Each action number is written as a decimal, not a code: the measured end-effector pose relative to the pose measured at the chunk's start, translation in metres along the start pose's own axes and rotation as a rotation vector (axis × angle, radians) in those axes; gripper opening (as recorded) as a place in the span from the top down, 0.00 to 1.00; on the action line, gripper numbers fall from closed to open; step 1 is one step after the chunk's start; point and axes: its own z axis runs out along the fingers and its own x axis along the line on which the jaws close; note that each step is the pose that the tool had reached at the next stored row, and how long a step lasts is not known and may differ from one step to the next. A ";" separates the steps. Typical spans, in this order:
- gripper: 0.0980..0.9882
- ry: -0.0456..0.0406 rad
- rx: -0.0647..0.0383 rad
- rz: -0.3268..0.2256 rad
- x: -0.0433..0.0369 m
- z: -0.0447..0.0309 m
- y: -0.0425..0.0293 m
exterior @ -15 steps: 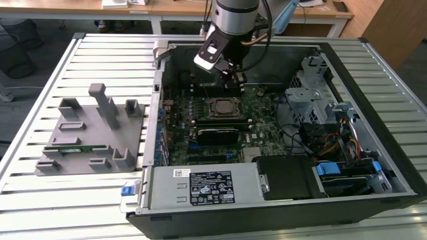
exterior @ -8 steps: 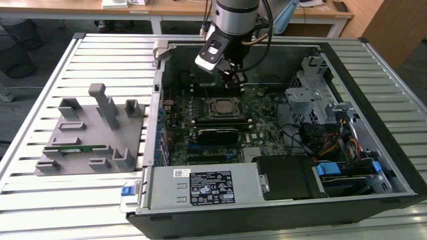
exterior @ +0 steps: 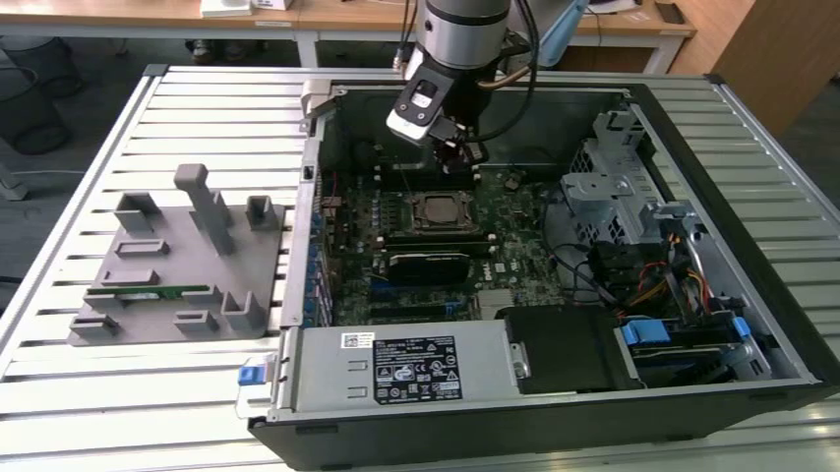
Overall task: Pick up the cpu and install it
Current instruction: 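Install the first cpu locking lever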
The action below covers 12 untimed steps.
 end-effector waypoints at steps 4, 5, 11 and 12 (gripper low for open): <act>0.99 0.0003 0.000 -0.014 0.0000 0.0000 0.0000; 0.99 0.0003 0.000 -0.017 0.0000 0.0000 0.0000; 0.99 0.0007 0.001 -0.044 0.0000 0.0000 0.0000; 0.99 0.0008 0.001 -0.048 0.0000 0.0000 0.0000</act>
